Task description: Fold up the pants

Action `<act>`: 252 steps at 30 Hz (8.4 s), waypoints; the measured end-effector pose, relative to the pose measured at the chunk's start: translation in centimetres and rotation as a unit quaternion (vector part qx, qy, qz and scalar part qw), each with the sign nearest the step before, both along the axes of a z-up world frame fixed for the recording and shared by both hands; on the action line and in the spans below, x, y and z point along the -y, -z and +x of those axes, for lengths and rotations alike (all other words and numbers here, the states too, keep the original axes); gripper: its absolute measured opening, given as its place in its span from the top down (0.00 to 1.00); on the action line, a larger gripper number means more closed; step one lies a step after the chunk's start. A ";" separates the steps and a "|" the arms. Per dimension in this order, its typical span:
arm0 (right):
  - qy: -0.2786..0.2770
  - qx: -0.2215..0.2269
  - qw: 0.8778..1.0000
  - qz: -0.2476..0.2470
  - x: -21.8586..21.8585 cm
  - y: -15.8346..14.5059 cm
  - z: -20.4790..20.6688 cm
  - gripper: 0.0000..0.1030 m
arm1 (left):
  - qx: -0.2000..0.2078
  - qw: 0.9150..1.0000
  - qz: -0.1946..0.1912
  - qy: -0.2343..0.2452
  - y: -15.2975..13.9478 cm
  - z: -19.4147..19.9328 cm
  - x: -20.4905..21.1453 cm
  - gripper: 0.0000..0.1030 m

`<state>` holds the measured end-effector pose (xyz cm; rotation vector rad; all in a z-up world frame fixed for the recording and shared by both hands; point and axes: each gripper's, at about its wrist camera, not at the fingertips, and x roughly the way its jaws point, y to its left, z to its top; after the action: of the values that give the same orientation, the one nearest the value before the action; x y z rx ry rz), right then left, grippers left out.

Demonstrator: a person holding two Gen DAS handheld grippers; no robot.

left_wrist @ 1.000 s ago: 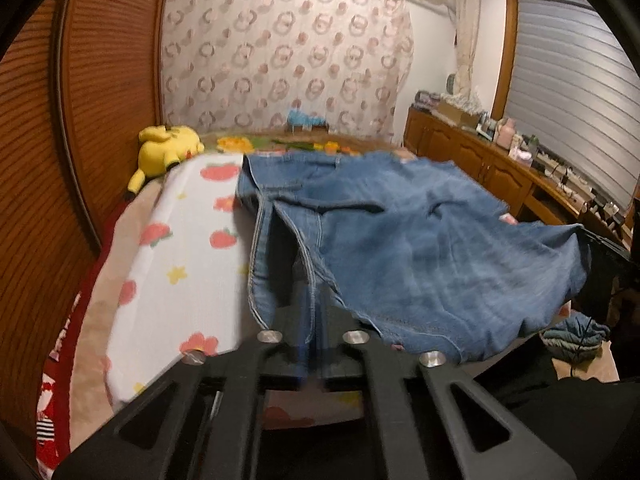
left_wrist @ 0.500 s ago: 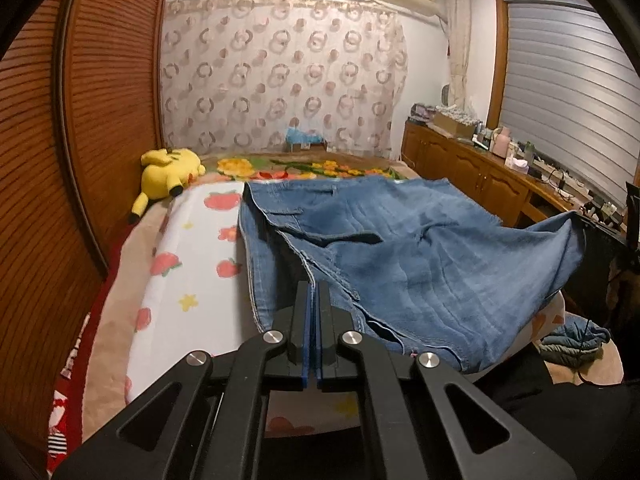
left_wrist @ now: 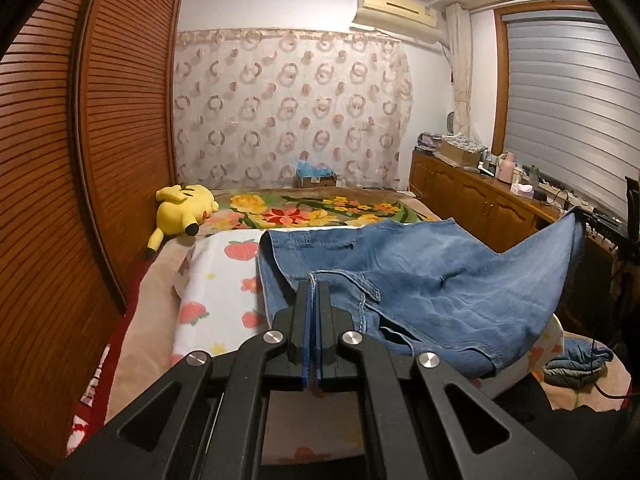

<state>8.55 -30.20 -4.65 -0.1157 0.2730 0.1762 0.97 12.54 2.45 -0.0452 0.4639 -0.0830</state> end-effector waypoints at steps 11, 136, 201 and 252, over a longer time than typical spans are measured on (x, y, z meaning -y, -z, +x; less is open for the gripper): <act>0.000 -0.090 0.996 -0.024 -2.4 6.6 9.3 0.95 | -0.060 0.998 -0.013 -0.007 4.0 7.0 -1.1 0.98; -0.004 -0.056 0.998 -0.007 -0.2 -0.1 9.3 0.92 | -0.044 0.998 0.014 -0.033 2.7 14.8 -1.4 0.98; -0.002 -0.130 0.991 -0.033 -3.4 -1.9 23.2 0.58 | -0.109 0.992 0.030 0.059 5.8 27.4 4.6 0.25; 0.086 -0.208 0.973 0.043 -0.4 2.0 17.0 0.94 | -0.140 0.978 0.023 0.155 10.6 28.6 11.0 0.25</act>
<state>25.59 -29.80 -6.66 0.0323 0.6908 0.0368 29.54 1.53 -8.18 0.0624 0.7528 -0.3763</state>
